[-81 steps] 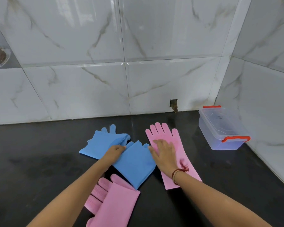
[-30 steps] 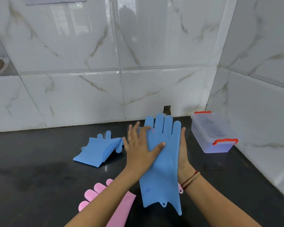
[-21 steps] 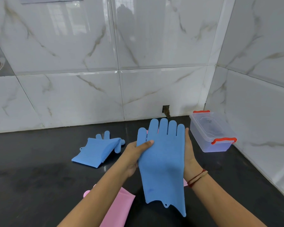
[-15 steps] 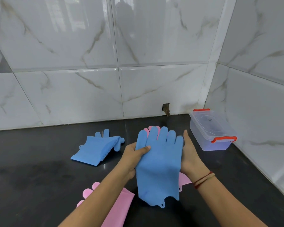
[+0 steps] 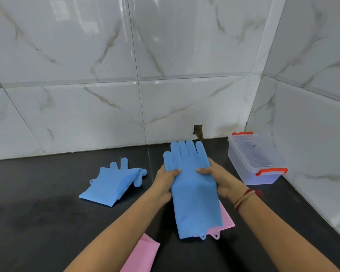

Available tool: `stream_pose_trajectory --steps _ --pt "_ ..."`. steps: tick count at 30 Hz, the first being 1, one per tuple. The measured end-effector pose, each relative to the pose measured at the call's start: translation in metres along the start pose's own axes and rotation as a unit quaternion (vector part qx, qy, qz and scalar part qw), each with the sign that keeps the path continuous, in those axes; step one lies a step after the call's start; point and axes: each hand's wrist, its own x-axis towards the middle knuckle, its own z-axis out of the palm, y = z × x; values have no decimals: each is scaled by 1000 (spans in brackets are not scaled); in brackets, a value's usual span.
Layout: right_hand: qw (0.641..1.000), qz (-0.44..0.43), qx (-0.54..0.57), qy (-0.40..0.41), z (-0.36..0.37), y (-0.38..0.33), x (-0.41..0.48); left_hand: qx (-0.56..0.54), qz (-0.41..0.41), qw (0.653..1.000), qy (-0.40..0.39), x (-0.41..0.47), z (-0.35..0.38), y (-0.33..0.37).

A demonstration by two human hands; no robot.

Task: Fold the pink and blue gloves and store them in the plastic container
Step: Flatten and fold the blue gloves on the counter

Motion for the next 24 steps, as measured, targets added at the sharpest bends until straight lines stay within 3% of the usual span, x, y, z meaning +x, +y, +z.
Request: stream_pose_trajectory --steps 7,14,20,24 --pt "987 50 -102 115 -30 35 51 119 -123 983 65 44 -7 -18" --pt "963 -26 -218 155 -32 48 67 172 -82 980 60 51 -15 -28" --pt "962 -113 -222 115 -23 39 70 186 -22 982 27 48 -15 -24" --pt "957 -110 -222 152 -26 40 74 209 -23 977 35 51 -14 -25"
